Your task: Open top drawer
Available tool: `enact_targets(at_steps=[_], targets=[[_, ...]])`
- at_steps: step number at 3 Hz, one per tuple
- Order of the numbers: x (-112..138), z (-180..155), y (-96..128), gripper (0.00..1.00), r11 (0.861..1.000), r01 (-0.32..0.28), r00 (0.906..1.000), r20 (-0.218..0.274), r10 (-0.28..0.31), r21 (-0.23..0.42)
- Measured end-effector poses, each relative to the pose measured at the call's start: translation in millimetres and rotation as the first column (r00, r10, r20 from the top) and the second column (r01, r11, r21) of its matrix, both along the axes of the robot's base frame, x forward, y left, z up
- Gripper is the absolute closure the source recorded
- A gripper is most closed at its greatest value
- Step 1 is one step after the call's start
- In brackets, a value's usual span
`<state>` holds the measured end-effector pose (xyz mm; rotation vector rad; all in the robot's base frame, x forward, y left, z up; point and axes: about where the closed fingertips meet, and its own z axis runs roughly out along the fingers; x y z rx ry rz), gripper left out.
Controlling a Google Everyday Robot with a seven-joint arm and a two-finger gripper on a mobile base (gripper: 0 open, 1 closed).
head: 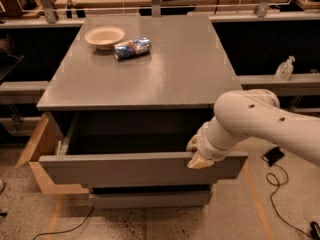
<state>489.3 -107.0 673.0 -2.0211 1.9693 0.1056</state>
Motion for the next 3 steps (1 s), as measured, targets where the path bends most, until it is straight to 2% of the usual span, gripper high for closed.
enact_targets(at_steps=[1,3], targets=[[0.0,2.3,0.1,0.82,1.000,0.000,1.0000,0.000,0.000,0.000],[-0.9,3.7,0.6,0.36,1.000,-0.002,1.0000,0.002,0.002,-0.002]])
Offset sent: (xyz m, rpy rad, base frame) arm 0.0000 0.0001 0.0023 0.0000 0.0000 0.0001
